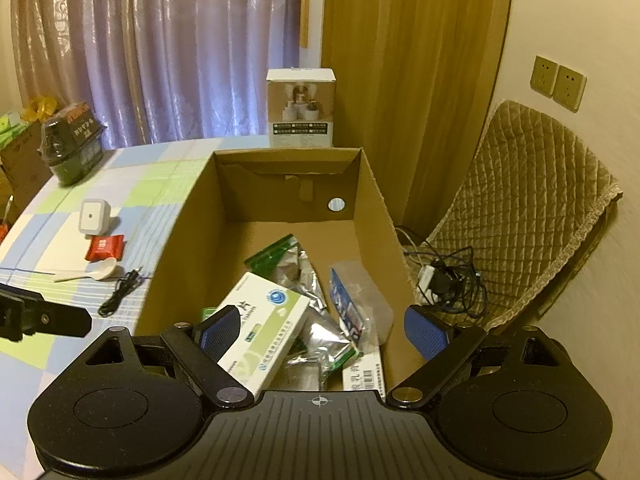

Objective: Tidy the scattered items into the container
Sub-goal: 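Lower the clear container into the box and open the right gripper, then withdraw both open grippers from the cardboard box back over the table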

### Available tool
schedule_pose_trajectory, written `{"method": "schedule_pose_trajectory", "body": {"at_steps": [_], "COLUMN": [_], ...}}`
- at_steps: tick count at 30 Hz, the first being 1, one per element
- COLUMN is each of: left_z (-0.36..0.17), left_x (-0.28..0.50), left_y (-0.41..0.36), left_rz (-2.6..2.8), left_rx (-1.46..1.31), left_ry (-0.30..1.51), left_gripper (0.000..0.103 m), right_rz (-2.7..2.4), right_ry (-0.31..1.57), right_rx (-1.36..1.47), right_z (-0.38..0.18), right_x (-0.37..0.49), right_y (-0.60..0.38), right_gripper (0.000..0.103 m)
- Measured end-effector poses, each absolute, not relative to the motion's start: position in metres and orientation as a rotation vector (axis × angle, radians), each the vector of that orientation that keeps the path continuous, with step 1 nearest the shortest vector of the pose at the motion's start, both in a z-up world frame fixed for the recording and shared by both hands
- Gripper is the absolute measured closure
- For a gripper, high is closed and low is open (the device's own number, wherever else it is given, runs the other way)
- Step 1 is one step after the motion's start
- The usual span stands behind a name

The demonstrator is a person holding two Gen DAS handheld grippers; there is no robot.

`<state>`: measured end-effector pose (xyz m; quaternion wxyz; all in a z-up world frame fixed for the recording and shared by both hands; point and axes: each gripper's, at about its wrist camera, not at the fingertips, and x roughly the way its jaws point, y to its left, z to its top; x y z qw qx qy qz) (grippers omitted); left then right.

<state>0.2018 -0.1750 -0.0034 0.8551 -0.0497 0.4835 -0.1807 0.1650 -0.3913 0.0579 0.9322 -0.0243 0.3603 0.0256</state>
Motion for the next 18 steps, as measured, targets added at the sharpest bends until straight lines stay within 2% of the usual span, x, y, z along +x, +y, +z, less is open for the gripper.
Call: {"method": "schedule_pose_trajectory", "body": {"at_steps": [5,10,18], "left_z": [0.005,0.008,-0.001], "left_x": [0.188,0.17,0.138], "left_y": [-0.16,-0.142,-0.082], "left_rz": [-0.36,-0.342,-0.261], "left_rx": [-0.091,-0.033,-0.054], "left_ry": [1.009,0.997,1.022], "left_gripper": [0.009,0.002,0.001], "right_rz": [0.078,0.104,0.144], "right_ry": [0.724,0.718,0.71], "right_rx": [-0.052,-0.064,-0.072], "right_z": [0.067,0.073,0.079], "right_x": [0.152,0.136,0.111], "right_y": [-0.374,-0.353,-0.322], "right_gripper": [0.009,0.009,0.009]}}
